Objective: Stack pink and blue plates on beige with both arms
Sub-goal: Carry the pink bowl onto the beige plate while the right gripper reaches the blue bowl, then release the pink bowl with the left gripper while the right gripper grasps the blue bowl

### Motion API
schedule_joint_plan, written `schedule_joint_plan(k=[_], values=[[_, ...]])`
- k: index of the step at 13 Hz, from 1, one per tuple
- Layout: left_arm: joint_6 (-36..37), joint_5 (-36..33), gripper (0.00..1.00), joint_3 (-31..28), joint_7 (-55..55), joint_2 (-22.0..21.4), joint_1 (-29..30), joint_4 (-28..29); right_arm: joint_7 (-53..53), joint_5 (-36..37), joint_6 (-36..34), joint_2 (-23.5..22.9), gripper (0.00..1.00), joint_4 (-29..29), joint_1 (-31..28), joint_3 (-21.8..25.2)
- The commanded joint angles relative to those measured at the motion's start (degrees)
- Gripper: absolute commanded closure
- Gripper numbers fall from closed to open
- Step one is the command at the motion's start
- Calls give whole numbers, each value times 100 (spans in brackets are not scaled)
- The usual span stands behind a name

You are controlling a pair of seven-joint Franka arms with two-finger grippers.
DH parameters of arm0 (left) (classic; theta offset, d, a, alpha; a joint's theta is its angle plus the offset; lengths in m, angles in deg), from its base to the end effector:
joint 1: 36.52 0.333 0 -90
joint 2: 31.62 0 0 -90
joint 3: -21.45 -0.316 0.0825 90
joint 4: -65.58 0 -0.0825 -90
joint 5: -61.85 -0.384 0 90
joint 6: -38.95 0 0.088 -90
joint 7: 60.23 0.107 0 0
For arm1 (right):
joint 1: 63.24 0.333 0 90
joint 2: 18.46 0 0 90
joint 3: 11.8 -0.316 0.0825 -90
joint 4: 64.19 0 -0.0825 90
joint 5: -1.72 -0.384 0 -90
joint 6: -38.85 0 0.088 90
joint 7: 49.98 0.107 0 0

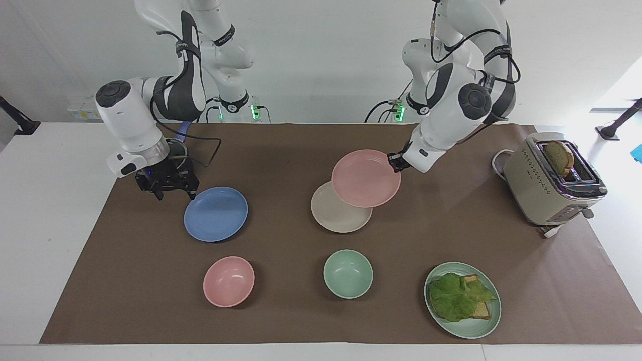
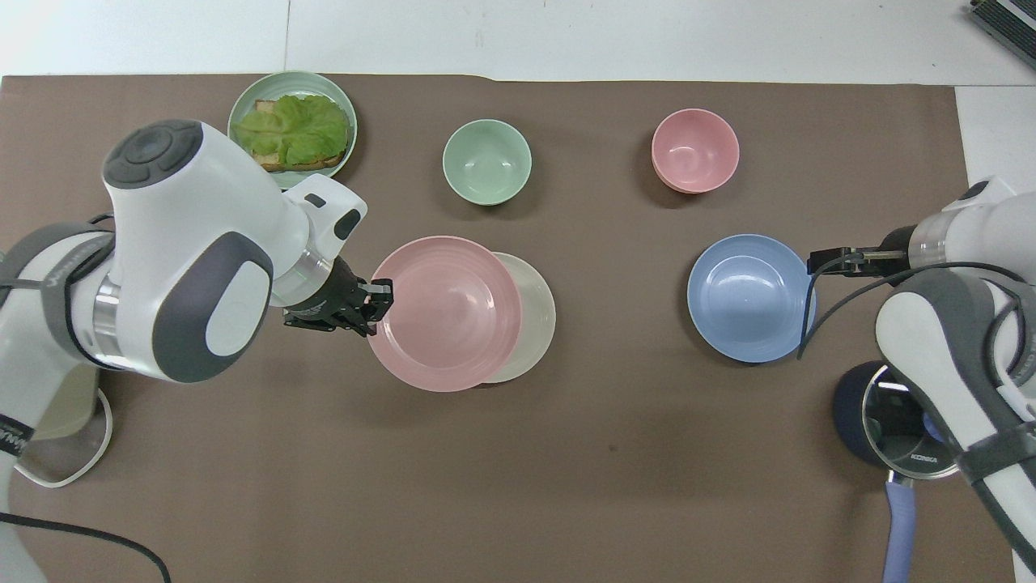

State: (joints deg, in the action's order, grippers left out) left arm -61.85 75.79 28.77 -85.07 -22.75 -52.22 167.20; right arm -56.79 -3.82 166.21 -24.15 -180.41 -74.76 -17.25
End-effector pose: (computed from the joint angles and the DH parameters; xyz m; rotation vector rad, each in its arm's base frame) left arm 0.5345 -0.2466 0.4586 2.9495 0.1442 -0.3813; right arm 0.5778 -0.0594 0.4086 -3.0590 0.0658 -0.1603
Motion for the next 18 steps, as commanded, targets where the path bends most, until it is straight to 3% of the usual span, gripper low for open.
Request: schedule_joint_plan(k=[1,5,8,10,11,12,13,14,16,17,18], values=[[-745,214,100,-108,-56,-8,-275,462,-767,-456,332,-248,0,-85,-219,-34],[-1818,250,100,-108,-47,255,-425,1007,-1304,-824,465,-617,0,-102,-360,-43],[-2197,250,100,-108,-47,343,-539,1193,-2165,-1422,474,-881,8,-102,-544,-34],[-2295,250,100,-108,-47,361,-601,1219,-2184,-1441,517,-978,16,-102,-536,-43],[-2321,250,88,-108,-64,370,-609,1202,-2184,-1441,518,-1013,19,-102,-545,-34],[-2321,250,16,-108,-38,378,-609,1184,-2184,-1441,518,-1092,24,-102,-545,-34],[-2321,250,0,-108,23,379,-609,1176,-2184,-1441,509,-1110,31,-102,-545,-34],[-2321,241,0,-117,-29,405,-601,1115,-2176,-1441,492,-1110,44,-102,-545,-34],[-2067,207,0,-143,-29,370,-496,947,-2176,-1450,448,-1110,81,-102,-545,-34],[-1796,154,0,-195,14,335,-330,808,-2167,-1459,413,-1110,94,-102,-545,-43],[-1446,66,0,-187,41,335,-59,563,-2167,-1554,386,-1110,100,-85,-554,-43]])
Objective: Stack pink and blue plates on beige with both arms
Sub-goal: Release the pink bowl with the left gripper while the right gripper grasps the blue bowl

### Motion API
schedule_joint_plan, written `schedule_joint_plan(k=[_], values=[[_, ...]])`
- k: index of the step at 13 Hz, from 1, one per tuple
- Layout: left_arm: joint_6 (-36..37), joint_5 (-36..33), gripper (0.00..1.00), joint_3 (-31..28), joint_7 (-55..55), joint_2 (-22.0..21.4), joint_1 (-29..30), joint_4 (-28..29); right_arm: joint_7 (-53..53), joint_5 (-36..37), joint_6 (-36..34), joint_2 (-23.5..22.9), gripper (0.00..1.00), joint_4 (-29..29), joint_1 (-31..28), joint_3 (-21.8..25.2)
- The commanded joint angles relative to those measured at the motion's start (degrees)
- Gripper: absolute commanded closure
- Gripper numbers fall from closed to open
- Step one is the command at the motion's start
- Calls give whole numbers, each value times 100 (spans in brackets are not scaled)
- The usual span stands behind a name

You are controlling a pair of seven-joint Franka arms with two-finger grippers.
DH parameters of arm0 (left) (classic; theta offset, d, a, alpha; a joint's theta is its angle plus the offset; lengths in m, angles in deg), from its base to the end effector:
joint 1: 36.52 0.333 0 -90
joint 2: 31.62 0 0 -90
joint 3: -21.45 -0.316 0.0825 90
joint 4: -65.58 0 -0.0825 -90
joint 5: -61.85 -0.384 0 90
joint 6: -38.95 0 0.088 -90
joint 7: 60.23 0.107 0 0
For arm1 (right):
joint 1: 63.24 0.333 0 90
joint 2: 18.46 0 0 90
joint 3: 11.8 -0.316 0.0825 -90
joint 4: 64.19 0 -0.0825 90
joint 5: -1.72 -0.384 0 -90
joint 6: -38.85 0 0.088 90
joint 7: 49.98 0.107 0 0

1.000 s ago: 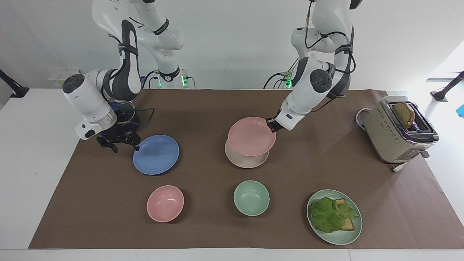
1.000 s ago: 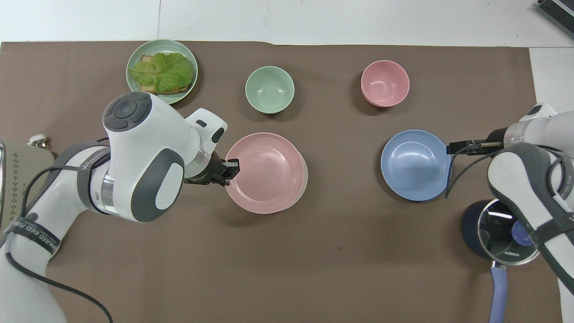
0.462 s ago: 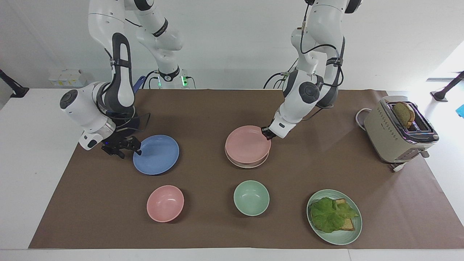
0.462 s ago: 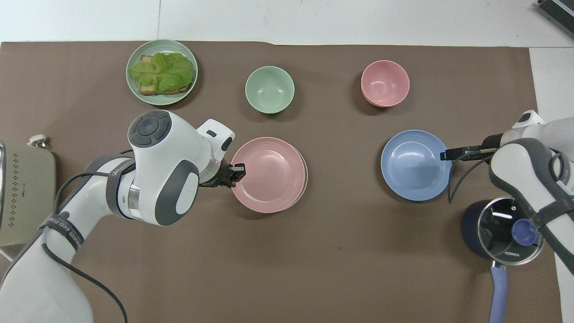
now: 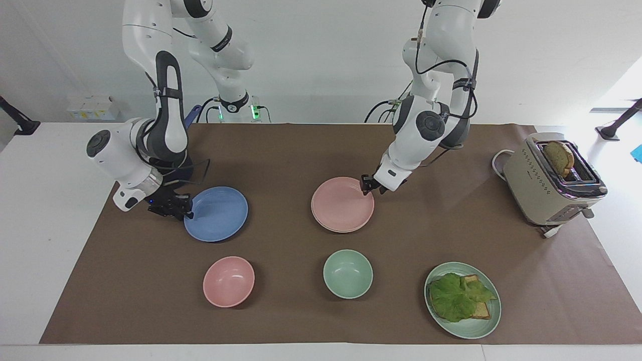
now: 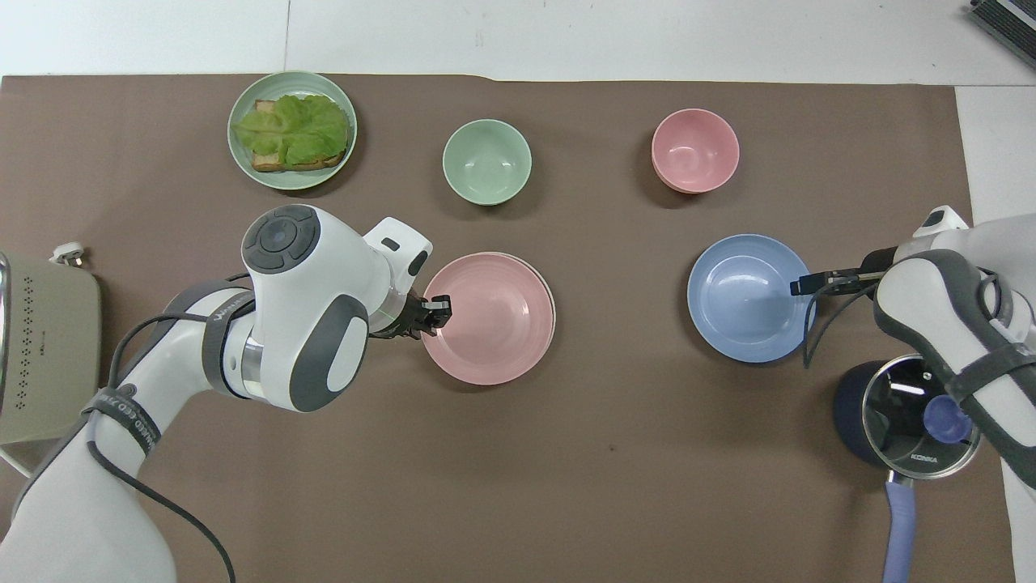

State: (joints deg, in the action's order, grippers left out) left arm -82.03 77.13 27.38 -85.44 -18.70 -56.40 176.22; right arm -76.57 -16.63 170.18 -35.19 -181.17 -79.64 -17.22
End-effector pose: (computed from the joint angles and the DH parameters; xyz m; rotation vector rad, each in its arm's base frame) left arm 0.5365 -0.2703 0.3705 2.9222 0.1971 -0.2172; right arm 0.5792 -0.1066 0.2973 -2.8775 -0.0738 -0.0645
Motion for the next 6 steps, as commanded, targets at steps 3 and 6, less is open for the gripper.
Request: schedule_joint_plan(k=[3,6], values=[[1566,-622,0,-48,427,-167,1177,-1094,-224,-582,-196,29,100,9,-66,-46],[2332,-1069,0,-57,1498,-211,1943,-1877,-233,-582,-231,55,100,18,-74,-37]])
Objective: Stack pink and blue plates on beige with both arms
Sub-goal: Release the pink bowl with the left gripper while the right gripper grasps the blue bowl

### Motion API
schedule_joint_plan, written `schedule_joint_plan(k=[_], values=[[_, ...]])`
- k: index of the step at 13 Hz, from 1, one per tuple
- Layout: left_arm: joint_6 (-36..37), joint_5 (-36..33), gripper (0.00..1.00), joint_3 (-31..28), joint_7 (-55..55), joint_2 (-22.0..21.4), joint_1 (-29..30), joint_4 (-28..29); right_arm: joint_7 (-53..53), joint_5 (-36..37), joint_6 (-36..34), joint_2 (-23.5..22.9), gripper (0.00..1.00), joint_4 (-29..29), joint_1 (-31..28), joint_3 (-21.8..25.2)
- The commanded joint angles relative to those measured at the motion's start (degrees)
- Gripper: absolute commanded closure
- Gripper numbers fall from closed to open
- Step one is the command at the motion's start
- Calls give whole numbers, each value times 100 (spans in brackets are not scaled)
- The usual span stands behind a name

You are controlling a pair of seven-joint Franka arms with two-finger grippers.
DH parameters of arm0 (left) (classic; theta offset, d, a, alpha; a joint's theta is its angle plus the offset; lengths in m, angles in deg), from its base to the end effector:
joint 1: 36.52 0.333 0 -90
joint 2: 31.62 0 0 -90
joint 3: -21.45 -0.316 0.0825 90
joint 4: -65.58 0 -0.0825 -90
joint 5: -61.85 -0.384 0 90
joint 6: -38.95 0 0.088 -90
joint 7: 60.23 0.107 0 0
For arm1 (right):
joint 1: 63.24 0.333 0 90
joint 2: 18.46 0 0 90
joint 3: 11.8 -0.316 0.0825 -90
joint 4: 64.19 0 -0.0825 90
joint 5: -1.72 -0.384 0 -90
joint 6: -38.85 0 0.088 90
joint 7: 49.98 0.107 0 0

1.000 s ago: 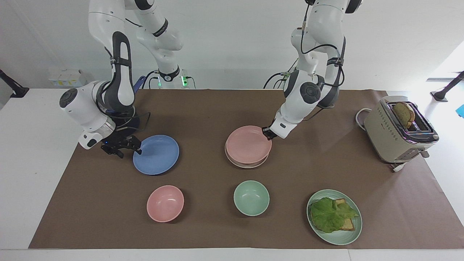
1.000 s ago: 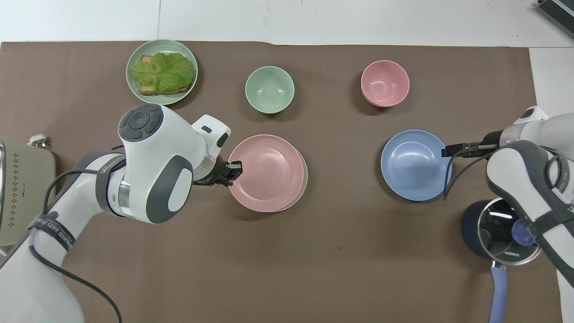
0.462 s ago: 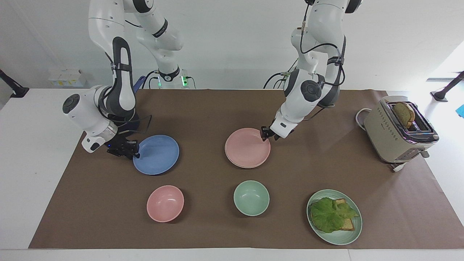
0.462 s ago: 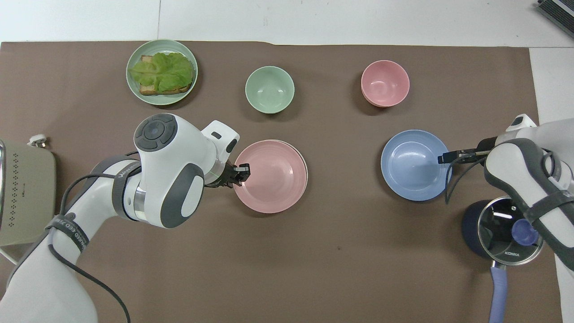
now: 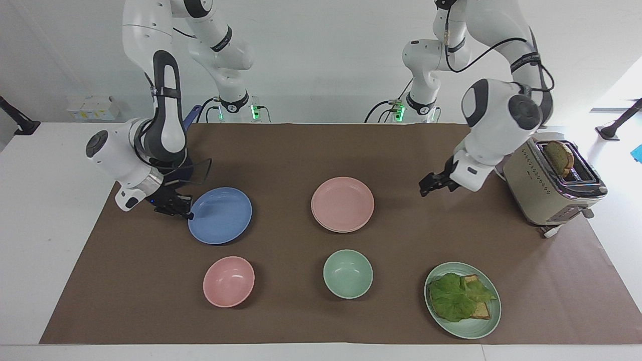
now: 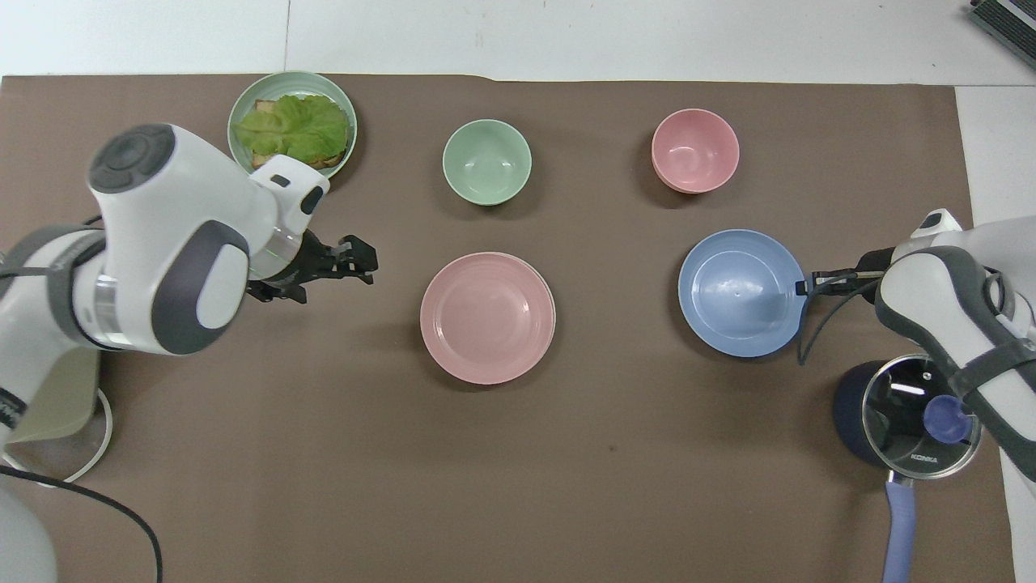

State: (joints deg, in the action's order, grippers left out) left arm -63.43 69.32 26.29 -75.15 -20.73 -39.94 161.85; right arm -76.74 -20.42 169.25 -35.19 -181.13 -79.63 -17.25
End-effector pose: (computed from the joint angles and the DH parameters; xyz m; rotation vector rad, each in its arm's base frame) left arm 0.6034 -0.0955 0.4806 3.0060 0.2264 -0.1657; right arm 0.5786 -0.1038 0.2969 -2.8253 -0.0168 -0.0663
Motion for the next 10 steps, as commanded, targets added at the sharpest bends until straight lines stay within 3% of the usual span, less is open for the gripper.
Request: schedule_joint_plan(k=[1,5,10], values=[[622,-551,0,52,751,-60,473,-608,-207,-203,-146,81,100,13,-67,-34],[1254,-957,0,0,1649,-227,781,-1013,-198,-203,-146,81,100,31,-67,-43],[1370,-914,0,70,1633,-974,747,-988,20,-194,-339,230,100,355,47,-43]])
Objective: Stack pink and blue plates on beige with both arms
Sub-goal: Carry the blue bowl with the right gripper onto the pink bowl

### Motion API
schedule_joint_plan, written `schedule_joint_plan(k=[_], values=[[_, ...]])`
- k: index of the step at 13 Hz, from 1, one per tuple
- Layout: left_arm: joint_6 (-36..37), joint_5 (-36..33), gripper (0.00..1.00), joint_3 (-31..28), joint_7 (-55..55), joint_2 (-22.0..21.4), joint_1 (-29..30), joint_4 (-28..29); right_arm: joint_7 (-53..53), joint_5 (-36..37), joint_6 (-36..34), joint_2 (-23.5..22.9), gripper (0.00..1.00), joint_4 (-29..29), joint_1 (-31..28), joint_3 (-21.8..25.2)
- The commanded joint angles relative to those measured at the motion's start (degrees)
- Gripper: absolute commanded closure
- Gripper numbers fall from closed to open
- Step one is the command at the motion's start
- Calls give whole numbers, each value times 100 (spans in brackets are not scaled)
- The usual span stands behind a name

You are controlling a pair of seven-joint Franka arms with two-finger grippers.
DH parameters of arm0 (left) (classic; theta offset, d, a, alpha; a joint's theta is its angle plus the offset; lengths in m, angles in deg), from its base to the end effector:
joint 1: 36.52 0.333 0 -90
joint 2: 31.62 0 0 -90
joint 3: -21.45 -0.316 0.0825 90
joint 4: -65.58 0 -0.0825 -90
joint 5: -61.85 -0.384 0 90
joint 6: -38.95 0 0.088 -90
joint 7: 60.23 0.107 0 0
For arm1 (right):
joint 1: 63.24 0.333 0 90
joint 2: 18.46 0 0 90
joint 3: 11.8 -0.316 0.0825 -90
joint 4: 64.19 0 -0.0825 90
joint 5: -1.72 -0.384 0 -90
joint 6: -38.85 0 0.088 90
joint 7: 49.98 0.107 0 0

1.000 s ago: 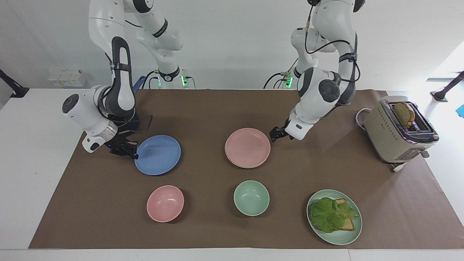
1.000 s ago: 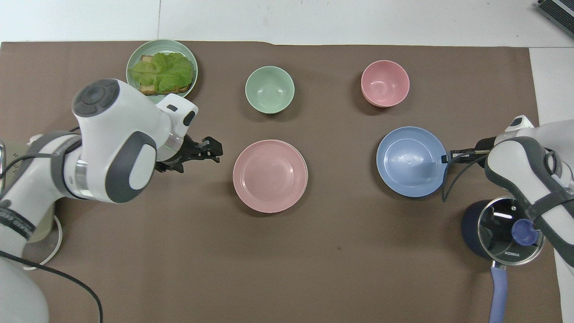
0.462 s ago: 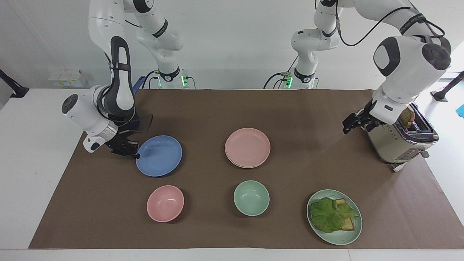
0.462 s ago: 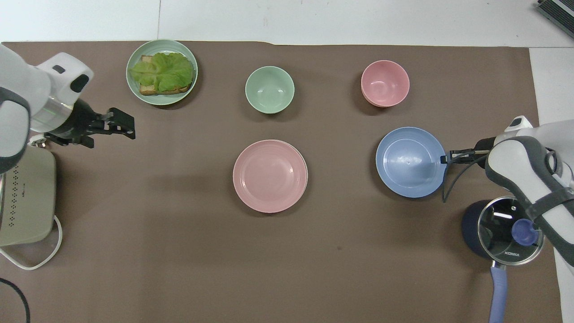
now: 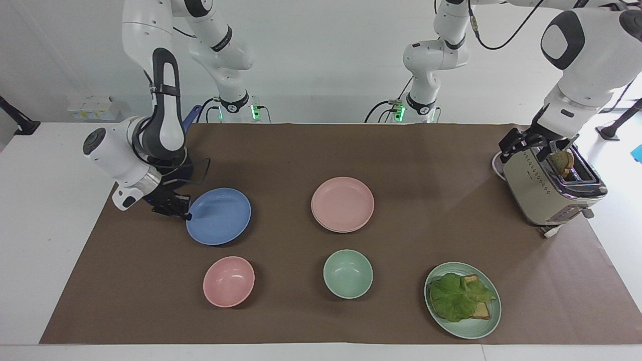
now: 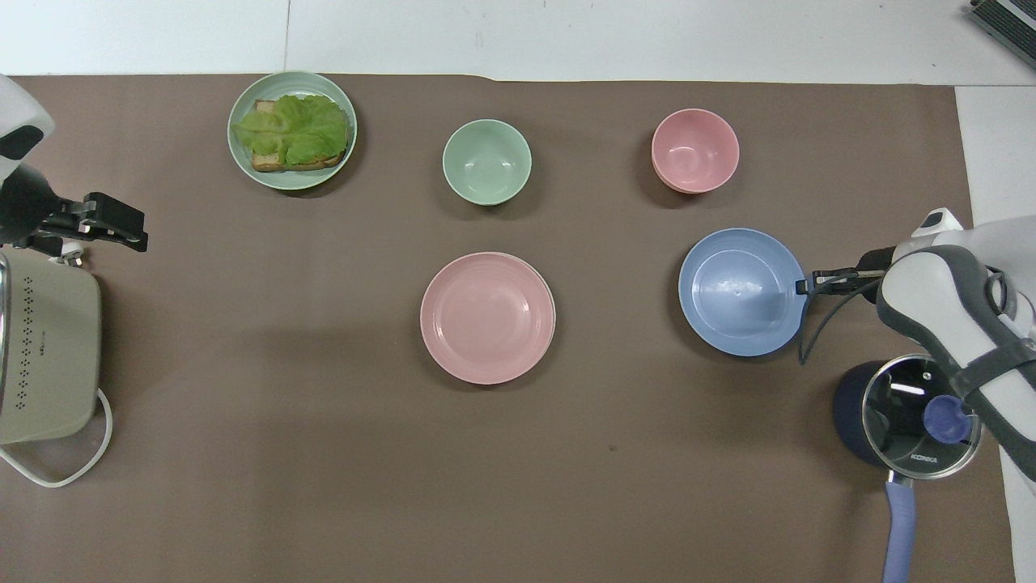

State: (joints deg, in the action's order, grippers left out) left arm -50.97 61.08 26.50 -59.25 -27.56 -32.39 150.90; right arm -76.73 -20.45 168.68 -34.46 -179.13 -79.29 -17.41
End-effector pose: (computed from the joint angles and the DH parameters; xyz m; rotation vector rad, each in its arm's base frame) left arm 0.5767 -0.0059 0.6230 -3.1339 0.0514 -0.0152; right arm 0.5893 -0.1006 0.3185 -2.8282 -0.0400 -0.1181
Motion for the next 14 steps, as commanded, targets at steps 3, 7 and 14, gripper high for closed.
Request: schedule_joint_plan(k=[3,7,14], values=[[132,-81,0,84,34,-292,-35,108,266,-113,-616,473,100,244,111,-36],[114,-72,0,58,34,-292,52,108,1229,-104,-706,685,100,218,864,-62],[115,-63,0,31,34,-292,53,108,4227,503,-20,397,100,480,2527,-62]])
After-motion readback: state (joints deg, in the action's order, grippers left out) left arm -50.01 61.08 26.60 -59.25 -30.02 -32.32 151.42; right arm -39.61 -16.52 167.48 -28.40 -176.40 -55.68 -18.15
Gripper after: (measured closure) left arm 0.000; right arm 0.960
